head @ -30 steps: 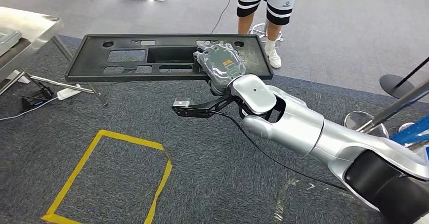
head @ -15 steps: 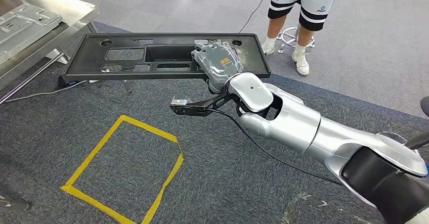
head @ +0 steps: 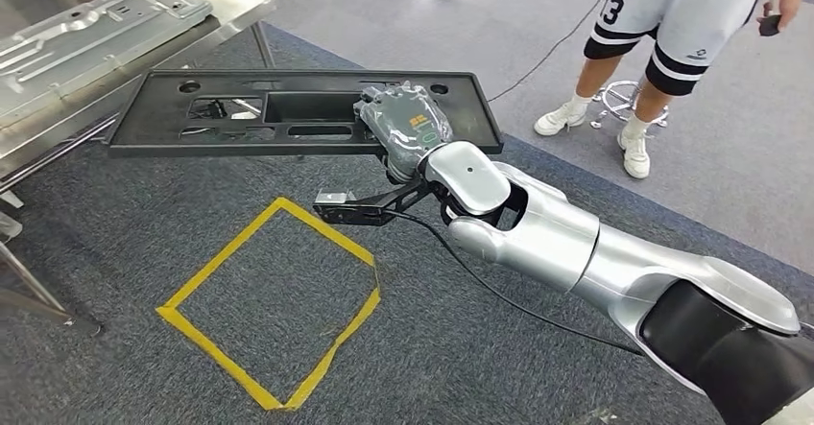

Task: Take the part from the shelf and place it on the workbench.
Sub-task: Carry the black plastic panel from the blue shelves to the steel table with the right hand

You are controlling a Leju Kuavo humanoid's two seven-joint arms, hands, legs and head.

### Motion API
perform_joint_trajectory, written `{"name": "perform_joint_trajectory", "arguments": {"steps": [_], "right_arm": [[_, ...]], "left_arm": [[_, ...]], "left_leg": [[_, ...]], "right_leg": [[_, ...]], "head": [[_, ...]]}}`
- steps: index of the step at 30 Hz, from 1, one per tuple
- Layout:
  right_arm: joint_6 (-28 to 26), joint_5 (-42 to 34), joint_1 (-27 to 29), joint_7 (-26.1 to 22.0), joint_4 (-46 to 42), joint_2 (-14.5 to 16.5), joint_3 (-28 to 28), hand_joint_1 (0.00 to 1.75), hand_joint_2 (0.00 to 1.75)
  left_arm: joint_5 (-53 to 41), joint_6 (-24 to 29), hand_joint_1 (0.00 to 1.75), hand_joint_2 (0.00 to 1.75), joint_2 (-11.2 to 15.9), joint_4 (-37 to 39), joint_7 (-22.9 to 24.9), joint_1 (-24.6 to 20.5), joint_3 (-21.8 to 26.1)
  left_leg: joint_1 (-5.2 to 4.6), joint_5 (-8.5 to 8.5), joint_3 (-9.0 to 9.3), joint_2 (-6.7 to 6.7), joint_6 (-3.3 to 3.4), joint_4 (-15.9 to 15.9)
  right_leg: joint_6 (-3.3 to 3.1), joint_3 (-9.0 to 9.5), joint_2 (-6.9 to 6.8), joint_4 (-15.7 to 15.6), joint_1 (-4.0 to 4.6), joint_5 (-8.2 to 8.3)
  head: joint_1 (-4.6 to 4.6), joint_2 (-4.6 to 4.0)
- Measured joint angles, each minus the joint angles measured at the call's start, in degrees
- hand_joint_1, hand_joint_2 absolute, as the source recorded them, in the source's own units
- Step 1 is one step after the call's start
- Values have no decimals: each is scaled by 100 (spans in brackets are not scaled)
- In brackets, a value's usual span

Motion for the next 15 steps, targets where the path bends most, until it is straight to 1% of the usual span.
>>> {"name": "perform_joint_trajectory", "arguments": {"steps": [1,2,3,4,5,7,8,9,10,11,12,13,14,15], "right_arm": [[0,-1,-2,0,2,-1,0,175,175],[0,-1,-10,3,4,-4,0,175,175],[-1,0,-19,6,7,-7,0,175,175],[-3,0,-21,9,10,-9,0,175,175],[-7,0,-20,13,15,-12,0,175,175],[-29,0,-17,12,19,-8,0,175,175],[-55,-2,-19,10,21,-2,0,175,175],[-89,-5,-24,8,21,4,0,175,175],[-123,-8,-30,3,21,10,0,175,175],[-148,-13,-32,-2,21,13,0,175,175],[-160,-15,-32,-8,21,13,0,175,175],[-159,-16,-27,-14,22,13,0,175,175],[-151,-17,-19,-20,22,12,0,175,175],[-143,-17,-14,-25,23,11,0,175,175]], "left_arm": [[0,4,0,175,0,0,1,4,-1],[0,8,0,175,1,1,1,10,-1],[0,14,0,175,5,1,-2,11,-1],[-1,20,0,175,10,2,-8,12,-1],[-1,24,0,175,14,2,-13,16,-1],[-2,24,0,175,13,2,-21,41,-1],[-4,21,0,175,8,2,-25,60,-2],[-8,18,0,175,3,2,-33,68,-2],[-12,15,0,175,0,2,-45,63,-3],[-18,11,0,175,-4,2,-63,53,-4],[-30,5,0,175,-4,2,-81,40,-5],[-48,1,0,175,-4,2,-100,31,-7],[-83,-3,0,175,-4,2,-120,29,-9],[-139,-6,0,175,-4,2,-142,29,-13]], "left_leg": [[23,-24,-10,-89,-31,49],[40,-57,-40,-170,-75,111],[52,-89,-86,-245,-120,191],[63,-107,-138,-307,-160,248],[70,-111,-184,-357,-193,276],[103,-90,-227,-429,-244,258],[110,-102,-236,-377,-266,263],[114,-160,-272,-253,-290,341],[115,-274,-355,-83,-312,531],[112,-426,-487,95,-337,834],[117,-586,-660,211,-359,1201],[121,-701,-825,265,-374,1536],[123,-729,-929,284,-377,1729],[122,-656,-933,289,-368,1718]], "right_leg": [[31,171,54,-371,-38,218],[65,349,183,-734,-75,359],[77,490,305,-1025,-102,455],[73,562,394,-1176,-110,474],[48,572,436,-1201,-98,437],[-40,567,328,-1212,-73,453],[-81,579,284,-1231,-73,464],[-122,597,238,-1257,-78,479],[-152,615,196,-1283,-83,491],[-170,631,161,-1300,-74,495],[-184,637,122,-1308,-66,495],[-190,639,85,-1310,-57,490],[-195,641,51,-1310,-49,483],[-197,648,23,-1310,-40,474]], "head": [[2,0],[3,0],[0,1],[2,1],[-2,1],[1,1],[-6,1],[-22,1],[-42,1],[-63,1],[-79,1],[-82,0],[-83,0],[-83,0]]}}
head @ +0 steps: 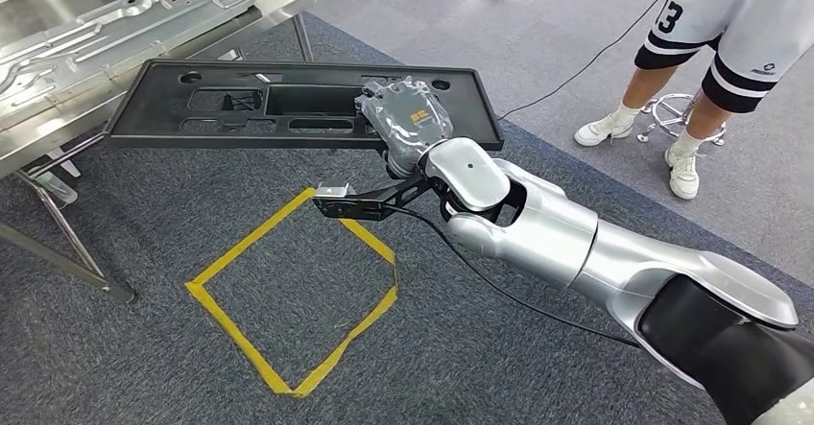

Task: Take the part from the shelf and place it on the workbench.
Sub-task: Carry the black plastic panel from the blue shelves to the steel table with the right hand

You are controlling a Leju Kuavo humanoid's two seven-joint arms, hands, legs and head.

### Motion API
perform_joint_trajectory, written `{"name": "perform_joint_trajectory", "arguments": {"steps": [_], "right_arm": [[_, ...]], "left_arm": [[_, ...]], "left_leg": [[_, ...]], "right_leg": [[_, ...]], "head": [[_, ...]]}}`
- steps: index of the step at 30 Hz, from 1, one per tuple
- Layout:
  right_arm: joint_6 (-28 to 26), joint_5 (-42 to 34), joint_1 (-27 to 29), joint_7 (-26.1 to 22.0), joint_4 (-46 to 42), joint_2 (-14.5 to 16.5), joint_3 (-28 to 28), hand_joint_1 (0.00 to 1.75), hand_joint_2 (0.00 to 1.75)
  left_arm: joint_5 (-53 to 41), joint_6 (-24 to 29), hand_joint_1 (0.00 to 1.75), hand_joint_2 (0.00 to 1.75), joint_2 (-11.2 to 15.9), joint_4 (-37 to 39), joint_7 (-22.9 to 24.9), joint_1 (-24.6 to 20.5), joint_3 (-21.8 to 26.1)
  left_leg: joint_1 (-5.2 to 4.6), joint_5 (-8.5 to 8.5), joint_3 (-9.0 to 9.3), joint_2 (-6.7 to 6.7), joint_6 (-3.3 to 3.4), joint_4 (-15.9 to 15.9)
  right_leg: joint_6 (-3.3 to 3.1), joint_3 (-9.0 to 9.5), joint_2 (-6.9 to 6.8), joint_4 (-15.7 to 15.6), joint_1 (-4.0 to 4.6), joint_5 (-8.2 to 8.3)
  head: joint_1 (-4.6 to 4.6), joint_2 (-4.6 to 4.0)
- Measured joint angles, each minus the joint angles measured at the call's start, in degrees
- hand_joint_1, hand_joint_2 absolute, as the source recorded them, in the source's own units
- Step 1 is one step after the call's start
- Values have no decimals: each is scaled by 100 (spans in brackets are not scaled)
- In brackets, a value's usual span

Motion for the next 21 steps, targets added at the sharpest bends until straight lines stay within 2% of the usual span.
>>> {"name": "perform_joint_trajectory", "arguments": {"steps": [1,2,4,5,7,9,11,13,14,15,16,18,19,21], "right_arm": [[5,1,2,-5,0,-1,0,175,175],[9,1,2,-9,0,-1,0,175,175],[11,2,-5,-12,0,-3,0,175,175],[13,3,-8,-12,0,-5,0,175,175],[21,7,-6,-14,0,-7,0,175,175],[29,9,-3,-16,-1,-11,0,175,175],[34,9,-16,-17,-2,-17,0,175,175],[43,10,-6,-18,-1,-22,0,175,175],[48,11,13,-17,0,-25,0,175,175],[51,11,33,-16,0,-26,0,175,175],[53,11,45,-15,0,-27,0,175,175],[55,11,46,-5,0,-27,0,175,175],[58,11,42,0,0,-27,0,175,175],[67,11,44,5,0,-26,0,175,175]], "left_arm": [[-65,-1,0,175,1,0,-21,2,-9],[-133,-1,0,175,2,0,-38,3,-28],[-212,0,0,175,18,0,-53,0,-81],[-221,5,0,175,26,0,-51,-6,-107],[-212,34,0,175,39,0,-41,-17,-151],[-197,68,0,175,48,0,-30,-14,-190],[-175,86,0,175,51,0,-16,-11,-207],[-162,143,0,175,52,0,4,-23,-222],[-162,210,0,175,54,0,13,-30,-231],[-162,296,0,175,55,0,21,-36,-238],[-162,389,0,175,56,0,26,-38,-242],[-160,527,0,175,57,0,38,-34,-246],[-158,562,0,175,61,1,44,-34,-248],[-155,591,0,175,72,2,54,-34,-252]], "left_leg": [[-5,161,105,1,20,-220],[-14,369,286,3,52,-579],[-64,595,654,19,132,-1264],[-94,615,751,23,164,-1444],[-142,589,804,19,204,-1566],[-123,607,887,19,234,-1673],[-99,622,986,25,283,-1773],[-111,601,1010,22,337,-1774],[-114,585,1011,14,353,-1760],[-113,563,1012,2,360,-1736],[-108,536,1013,-13,353,-1701],[-92,456,1004,-40,306,-1596],[-95,410,984,-54,269,-1528],[-108,358,946,-72,206,-1455]], "right_leg": [[1,13,-21,0,10,-11],[4,32,-40,-1,18,-25],[32,61,-70,-27,22,-42],[56,63,-82,-42,19,-41],[121,71,-97,-79,13,-32],[177,73,-98,-46,24,-81],[188,-110,-67,366,53,-295],[182,-510,-38,1110,65,-575],[191,-687,-34,1386,59,-630],[202,-774,-35,1470,48,-581],[215,-749,-37,1331,32,-429],[238,-457,-35,639,0,-44],[232,-314,-26,333,-5,67],[195,-193,-12,90,12,89]], "head": [[1,-1],[1,0],[3,0],[2,1],[1,1],[12,1],[22,0],[25,0],[28,0],[28,-1],[29,-1],[29,-1],[29,0],[24,1]]}}
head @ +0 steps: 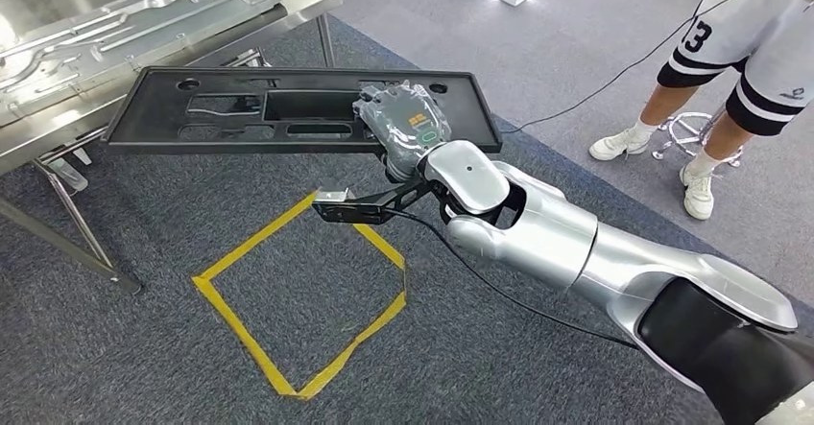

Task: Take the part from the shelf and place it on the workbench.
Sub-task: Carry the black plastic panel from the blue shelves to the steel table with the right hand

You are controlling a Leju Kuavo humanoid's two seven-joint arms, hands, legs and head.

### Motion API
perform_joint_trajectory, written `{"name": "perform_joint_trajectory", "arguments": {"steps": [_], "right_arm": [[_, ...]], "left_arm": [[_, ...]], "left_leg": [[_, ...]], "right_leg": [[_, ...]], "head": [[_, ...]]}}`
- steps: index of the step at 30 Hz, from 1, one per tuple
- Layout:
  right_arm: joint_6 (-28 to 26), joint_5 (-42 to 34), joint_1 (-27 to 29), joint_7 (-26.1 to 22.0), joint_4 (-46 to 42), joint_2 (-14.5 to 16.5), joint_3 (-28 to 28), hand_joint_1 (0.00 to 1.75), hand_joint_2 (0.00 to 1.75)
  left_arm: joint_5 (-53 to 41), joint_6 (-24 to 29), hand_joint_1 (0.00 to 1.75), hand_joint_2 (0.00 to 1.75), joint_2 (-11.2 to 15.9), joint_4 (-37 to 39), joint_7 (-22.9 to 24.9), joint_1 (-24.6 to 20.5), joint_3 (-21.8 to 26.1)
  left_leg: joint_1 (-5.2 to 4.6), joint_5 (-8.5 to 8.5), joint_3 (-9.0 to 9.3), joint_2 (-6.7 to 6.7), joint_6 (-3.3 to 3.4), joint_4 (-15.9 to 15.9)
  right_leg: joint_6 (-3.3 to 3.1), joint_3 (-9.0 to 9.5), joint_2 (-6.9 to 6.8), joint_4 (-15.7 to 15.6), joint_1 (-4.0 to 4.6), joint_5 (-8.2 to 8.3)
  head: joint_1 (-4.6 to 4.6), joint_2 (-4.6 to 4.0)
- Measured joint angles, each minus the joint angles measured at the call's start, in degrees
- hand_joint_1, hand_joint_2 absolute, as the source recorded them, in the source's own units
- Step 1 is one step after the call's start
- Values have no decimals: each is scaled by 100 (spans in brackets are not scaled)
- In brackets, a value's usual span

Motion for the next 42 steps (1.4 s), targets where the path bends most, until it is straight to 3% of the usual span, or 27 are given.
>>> {"name": "perform_joint_trajectory", "arguments": {"steps": [4,7,9,10,11,13,14,17,19,21,23,24,25,26,28,30,33,35,36,38,39,40,41,42], "right_arm": [[15,0,-1,11,1,2,0,175,175],[20,0,-6,13,1,13,0,175,175],[30,0,-1,12,3,14,0,175,175],[36,0,0,11,4,14,0,175,175],[41,0,0,11,4,14,0,175,175],[45,0,-9,11,4,14,1,175,175],[44,0,-17,10,5,14,1,175,175],[41,0,-31,7,6,15,0,175,175],[38,0,-36,3,4,15,0,175,175],[34,0,-58,0,3,15,0,175,175],[30,-1,-47,-4,9,14,1,175,175],[27,-3,-18,-8,16,13,1,175,175],[26,-6,10,-12,25,13,1,175,175],[24,-9,29,-17,33,14,1,175,175],[11,-13,33,-21,46,14,0,175,175],[-9,-15,28,-28,53,19,0,175,175],[-20,-17,37,-39,63,27,0,175,175],[-20,-17,33,-37,74,27,0,175,175],[-20,-17,31,-37,76,33,0,175,175],[-19,-17,37,-46,80,39,0,175,175],[-18,-17,47,-49,83,42,0,175,175],[-17,-17,57,-51,85,43,0,175,175],[-16,-17,64,-52,87,43,0,175,175],[-15,-17,66,-52,87,45,0,175,175]], "left_arm": [[1,7,0,175,4,0,5,4,-25],[6,10,0,175,4,1,8,-6,-60],[16,13,0,175,5,1,8,-2,-86],[29,13,0,175,4,1,11,4,-93],[39,11,0,175,5,1,15,12,-97],[60,7,0,175,9,1,37,22,-99],[63,4,0,175,12,2,52,21,-101],[71,3,0,175,21,3,95,-2,-109],[74,6,0,175,24,3,106,0,-111],[81,8,0,175,24,3,112,8,-113],[81,8,0,175,26,3,112,0,-114],[75,8,0,175,28,3,108,-4,-114],[70,8,0,175,29,3,105,-6,-115],[66,7,0,175,31,3,102,-5,-115],[66,7,0,175,31,3,101,3,-115],[69,8,0,175,32,3,102,4,-117],[73,7,0,175,32,3,109,-3,-120],[82,1,0,175,32,3,134,-4,-121],[85,-1,0,175,32,3,152,-5,-121],[87,-2,0,175,33,3,175,-7,-123],[87,-2,0,175,33,3,183,-5,-124],[87,-2,0,175,33,3,186,1,-124],[90,-1,0,175,33,3,190,8,-125],[92,1,0,175,33,3,192,16,-125]], "left_leg": [[23,-95,-46,13,-97,113],[53,-460,-445,52,-180,931],[69,-529,-733,60,-202,1379],[72,-413,-752,62,-196,1331],[72,-214,-672,64,-179,1091],[51,156,-365,68,-114,378],[26,231,-234,71,-76,107],[-42,185,-97,74,3,-130],[-18,188,14,77,43,-236],[8,180,134,87,109,-328],[-2,134,182,89,166,-330],[-5,104,204,81,176,-321],[-4,68,231,69,175,-305],[-1,23,262,54,165,-279],[1,-94,304,30,120,-194],[-17,-202,289,17,57,-86],[-15,-270,277,16,-19,-63],[2,-386,204,35,-81,133],[14,-493,75,47,-112,390],[36,-713,-351,62,-162,1109],[44,-744,-557,65,-176,1388],[48,-673,-686,66,-180,1490],[50,-493,-706,66,-172,1371],[50,-226,-617,66,-152,1047]], "right_leg": [[-128,51,-6,-61,-4,9],[-189,121,-20,-110,-14,-2],[-203,143,-22,-113,-7,-28],[-200,161,-20,-113,-4,-46],[-195,186,-19,-113,-1,-65],[-168,242,-19,-125,6,-104],[-146,256,-20,-136,6,-115],[-49,285,-28,-200,-3,-124],[6,304,-35,-155,-1,-178],[17,76,-27,323,17,-384],[12,-392,-16,1092,32,-623],[16,-580,-16,1336,32,-639],[20,-670,-18,1374,28,-547],[23,-646,-20,1192,22,-354],[20,-375,-26,479,15,81],[-7,-176,-20,14,27,232],[-88,-136,-11,-62,46,167],[-152,-67,-13,-98,23,135],[-180,-26,-14,-113,15,117],[-210,38,-13,-122,17,69],[-213,71,-13,-123,20,41],[-210,108,-12,-123,24,10],[-205,154,-12,-122,28,-23],[-198,207,-10,-123,31,-59]], "head": [[-9,-1],[-33,-1],[-32,-1],[-32,-1],[-31,-1],[-29,-1],[-29,0],[-28,-1],[-16,-1],[-3,0],[-2,0],[-3,0],[-1,0],[-1,-1],[-1,-1],[-8,-1],[-8,0],[-29,0],[-40,0],[-52,0],[-52,0],[-53,0],[-53,0],[-53,0]]}}
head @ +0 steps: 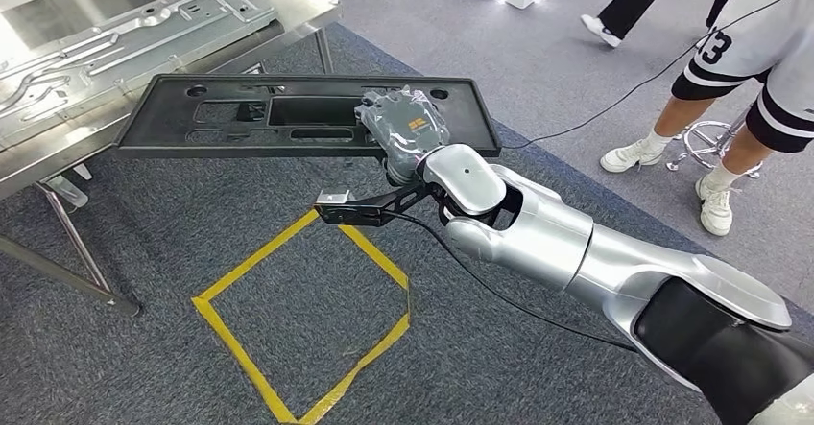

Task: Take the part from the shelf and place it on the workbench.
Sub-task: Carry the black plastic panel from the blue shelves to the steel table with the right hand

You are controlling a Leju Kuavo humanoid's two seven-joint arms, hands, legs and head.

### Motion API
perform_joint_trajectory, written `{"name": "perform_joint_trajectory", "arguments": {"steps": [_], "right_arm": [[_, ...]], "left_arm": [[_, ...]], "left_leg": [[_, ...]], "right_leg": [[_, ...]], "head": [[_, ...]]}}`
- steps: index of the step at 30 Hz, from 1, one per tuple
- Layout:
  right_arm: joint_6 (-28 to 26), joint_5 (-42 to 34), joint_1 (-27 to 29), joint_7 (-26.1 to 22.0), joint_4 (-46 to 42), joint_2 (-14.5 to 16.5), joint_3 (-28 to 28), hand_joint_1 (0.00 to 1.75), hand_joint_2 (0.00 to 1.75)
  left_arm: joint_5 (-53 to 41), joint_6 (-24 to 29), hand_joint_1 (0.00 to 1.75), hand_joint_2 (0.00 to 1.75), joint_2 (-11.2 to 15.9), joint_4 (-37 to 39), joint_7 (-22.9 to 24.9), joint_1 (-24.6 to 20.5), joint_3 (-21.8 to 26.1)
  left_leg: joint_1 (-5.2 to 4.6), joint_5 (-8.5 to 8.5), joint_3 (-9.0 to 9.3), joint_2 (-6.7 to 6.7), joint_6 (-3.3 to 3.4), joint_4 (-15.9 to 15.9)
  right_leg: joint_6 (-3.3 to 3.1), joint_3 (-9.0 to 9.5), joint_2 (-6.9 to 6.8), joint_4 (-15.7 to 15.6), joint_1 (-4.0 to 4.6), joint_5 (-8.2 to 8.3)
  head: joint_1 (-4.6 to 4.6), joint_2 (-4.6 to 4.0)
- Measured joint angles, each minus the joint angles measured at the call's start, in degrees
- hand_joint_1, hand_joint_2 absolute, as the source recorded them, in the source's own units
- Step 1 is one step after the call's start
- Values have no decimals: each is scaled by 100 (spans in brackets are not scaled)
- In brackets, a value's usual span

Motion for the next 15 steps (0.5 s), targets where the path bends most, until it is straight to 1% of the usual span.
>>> {"name": "perform_joint_trajectory", "arguments": {"steps": [1,2,3,4,5,7,8,9,10,11,12,13,14,15], "right_arm": [[1,0,-2,0,1,2,0,175,175],[1,-1,-6,0,1,6,0,175,175],[2,-2,-9,0,1,10,0,175,175],[2,-4,-7,0,2,13,0,175,175],[3,-8,-5,0,2,15,0,175,175],[4,-14,-2,-1,1,16,0,175,175],[5,-16,-9,-1,-1,16,0,175,175],[7,-17,-17,-1,-2,16,0,175,175],[9,-17,-22,-1,-1,16,0,175,175],[16,-18,-20,-6,1,16,0,175,175],[23,-18,-9,-13,4,16,0,175,175],[30,-19,5,-20,9,16,0,175,175],[37,-21,14,-28,13,16,0,175,175],[39,-23,16,-32,16,16,0,175,175]], "left_arm": [[3,2,0,175,3,0,0,7,0],[5,5,0,175,5,0,0,13,-1],[5,8,0,175,8,0,-1,9,0],[4,9,0,175,11,0,-2,4,1],[3,10,0,175,11,0,-3,-5,0],[-3,10,0,175,10,0,-5,-17,-1],[-7,10,0,175,10,0,-3,-16,-1],[-10,9,0,175,9,0,-2,-15,-1],[-13,9,0,175,9,0,-1,-13,-1],[-15,8,0,175,9,0,1,-16,-1],[-16,5,0,175,10,0,3,-21,-1],[-11,-2,0,175,11,0,11,-25,-1],[-4,-19,0,175,11,0,27,-26,-1],[2,-39,0,175,11,0,46,-23,-1]], "left_leg": [[-5,240,145,-1,29,-398],[-26,406,293,0,62,-745],[-49,480,403,2,97,-991],[-76,468,455,3,125,-1098],[-99,446,478,5,151,-1137],[-88,442,551,9,200,-1238],[-75,442,607,13,231,-1291],[-61,441,661,19,259,-1338],[-63,425,695,23,288,-1355],[-66,401,715,25,317,-1353],[-70,374,728,22,334,-1341],[-74,342,742,15,343,-1324],[-75,303,760,5,340,-1299],[-73,258,785,-7,328,-1267]], "right_leg": [[10,49,1,-7,-1,-32],[27,83,5,-17,3,-57],[51,99,7,-29,3,-72],[78,103,8,-46,1,-79],[111,108,9,-68,1,-81],[176,130,2,-76,2,-112],[196,97,-1,15,5,-164],[207,-5,-1,227,13,-258],[207,-186,0,561,11,-382],[208,-425,2,959,15,-519],[212,-657,3,1307,16,-605],[217,-818,3,1498,13,-597],[220,-868,1,1464,9,-476],[219,-795,-2,1202,4,-258]], "head": [[4,-1],[4,-1],[5,-2],[6,-2],[2,-2],[10,-1],[13,-1],[20,0],[22,0],[24,0],[25,-1],[26,-1],[26,-2],[27,-2]]}}
